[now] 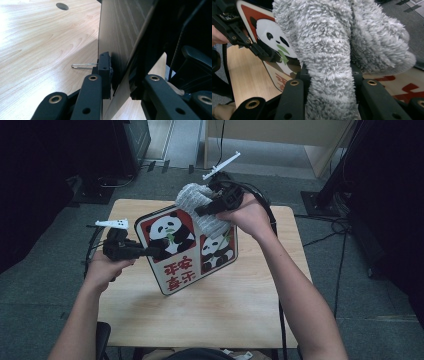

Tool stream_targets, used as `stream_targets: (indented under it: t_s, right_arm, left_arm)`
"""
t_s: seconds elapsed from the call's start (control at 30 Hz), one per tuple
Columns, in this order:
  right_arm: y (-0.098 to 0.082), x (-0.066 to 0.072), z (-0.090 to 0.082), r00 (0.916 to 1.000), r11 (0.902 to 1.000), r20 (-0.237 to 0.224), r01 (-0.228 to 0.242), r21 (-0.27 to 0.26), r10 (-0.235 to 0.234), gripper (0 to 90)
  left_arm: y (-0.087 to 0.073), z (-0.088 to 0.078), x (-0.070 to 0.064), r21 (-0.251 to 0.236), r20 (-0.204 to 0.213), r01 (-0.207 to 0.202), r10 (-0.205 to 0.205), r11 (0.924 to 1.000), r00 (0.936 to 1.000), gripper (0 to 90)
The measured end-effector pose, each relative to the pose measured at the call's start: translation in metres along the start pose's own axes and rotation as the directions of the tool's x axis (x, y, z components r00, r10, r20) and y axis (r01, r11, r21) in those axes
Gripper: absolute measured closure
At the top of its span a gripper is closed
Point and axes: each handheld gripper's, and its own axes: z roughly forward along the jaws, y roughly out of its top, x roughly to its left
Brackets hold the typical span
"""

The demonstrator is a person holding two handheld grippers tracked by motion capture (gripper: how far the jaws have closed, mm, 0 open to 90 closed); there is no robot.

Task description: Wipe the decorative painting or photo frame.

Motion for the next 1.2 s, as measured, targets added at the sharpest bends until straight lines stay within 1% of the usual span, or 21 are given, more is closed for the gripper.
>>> stream_targets:
  t_s: [0.1, 0.17, 0.6, 1.03, 1.2]
  right_arm:
    - [-0.003, 0.0, 0.003, 1.0, 1.0, -0.005, -0.007, 0.003, 0.007, 67.7]
    - [-0.004, 0.0, 0.004, 1.0, 1.0, -0.006, -0.003, 0.002, 0.003, 67.8]
    - [-0.021, -0.001, 0.017, 0.9994, 0.9998, -0.029, -0.02, -0.002, 0.02, 67.6]
    - [-0.04, 0.0, 0.029, 0.9992, 0.9998, -0.038, -0.013, -0.015, 0.013, 67.3]
    - [-0.049, 0.0, 0.034, 0.9993, 0.9994, -0.037, -0.014, -0.032, 0.012, 67.3]
  left_arm:
    - [0.0, 0.0, 0.0, 0.001, 0.0, -0.002, 0.002, 1.0, 1.0, 76.8]
    - [0.0, 0.0, 0.0, 0.0, -0.001, -0.002, 0.002, 1.0, 1.0, 76.9]
    - [0.0, 0.0, 0.001, 0.001, 0.001, -0.005, 0.005, 1.0, 1.0, 76.8]
    - [0.0, 0.0, 0.0, 0.004, 0.001, -0.008, 0.008, 1.0, 1.0, 76.7]
    - [0.0, 0.0, 0.0, 0.002, 0.006, -0.007, 0.007, 1.0, 1.0, 76.4]
